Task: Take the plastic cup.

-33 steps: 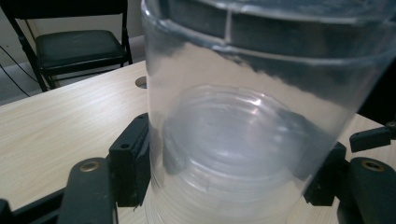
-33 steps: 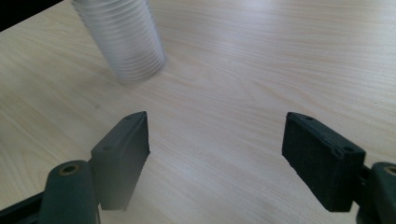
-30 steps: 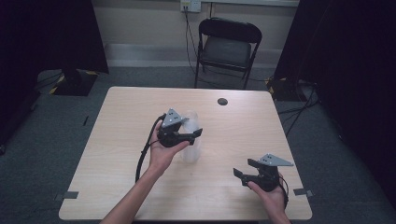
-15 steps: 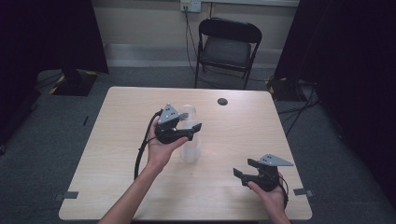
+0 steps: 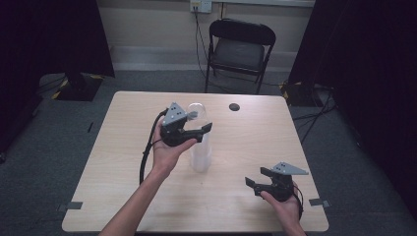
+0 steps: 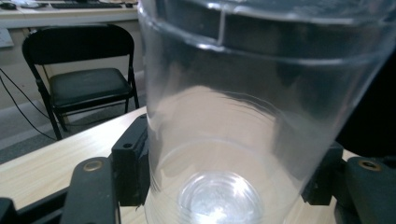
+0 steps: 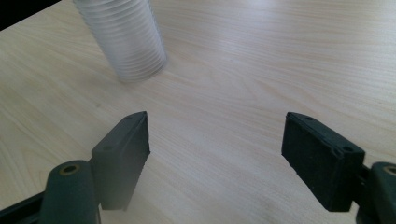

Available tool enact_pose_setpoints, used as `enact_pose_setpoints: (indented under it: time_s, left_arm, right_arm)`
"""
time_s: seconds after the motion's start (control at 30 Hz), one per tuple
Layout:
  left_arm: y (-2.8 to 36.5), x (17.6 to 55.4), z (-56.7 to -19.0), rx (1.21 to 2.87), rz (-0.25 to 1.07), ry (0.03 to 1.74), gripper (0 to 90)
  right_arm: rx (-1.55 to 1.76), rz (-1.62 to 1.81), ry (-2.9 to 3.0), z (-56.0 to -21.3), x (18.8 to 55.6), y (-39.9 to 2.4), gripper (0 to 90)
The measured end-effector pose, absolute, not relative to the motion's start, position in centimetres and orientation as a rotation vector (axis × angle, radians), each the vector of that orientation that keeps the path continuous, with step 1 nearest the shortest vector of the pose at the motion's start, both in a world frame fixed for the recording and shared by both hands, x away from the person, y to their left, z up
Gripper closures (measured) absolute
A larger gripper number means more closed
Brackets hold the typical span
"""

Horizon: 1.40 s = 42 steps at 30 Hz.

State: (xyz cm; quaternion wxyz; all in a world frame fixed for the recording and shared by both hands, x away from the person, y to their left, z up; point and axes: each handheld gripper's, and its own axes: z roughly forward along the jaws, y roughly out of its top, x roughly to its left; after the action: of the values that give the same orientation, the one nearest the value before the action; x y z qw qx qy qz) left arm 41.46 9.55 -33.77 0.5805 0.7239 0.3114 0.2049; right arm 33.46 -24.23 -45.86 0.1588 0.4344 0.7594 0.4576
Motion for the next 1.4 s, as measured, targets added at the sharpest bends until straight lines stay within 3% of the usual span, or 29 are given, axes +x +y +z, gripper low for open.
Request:
enact_pose_setpoints:
  time_s: [0.7,1.4]
  left_arm:
    - [12.0,40.4,-32.0,1.640,0.509,0.725,33.4]
    - [17.1,37.9,-34.5,1.640,0.511,0.865,33.5]
  right_arm:
    - [1.239,1.298,2.176,-45.9,33.4,-24.2,23.2]
    - [1.203,1.283,2.188,-45.8,33.2,-23.6,26.0]
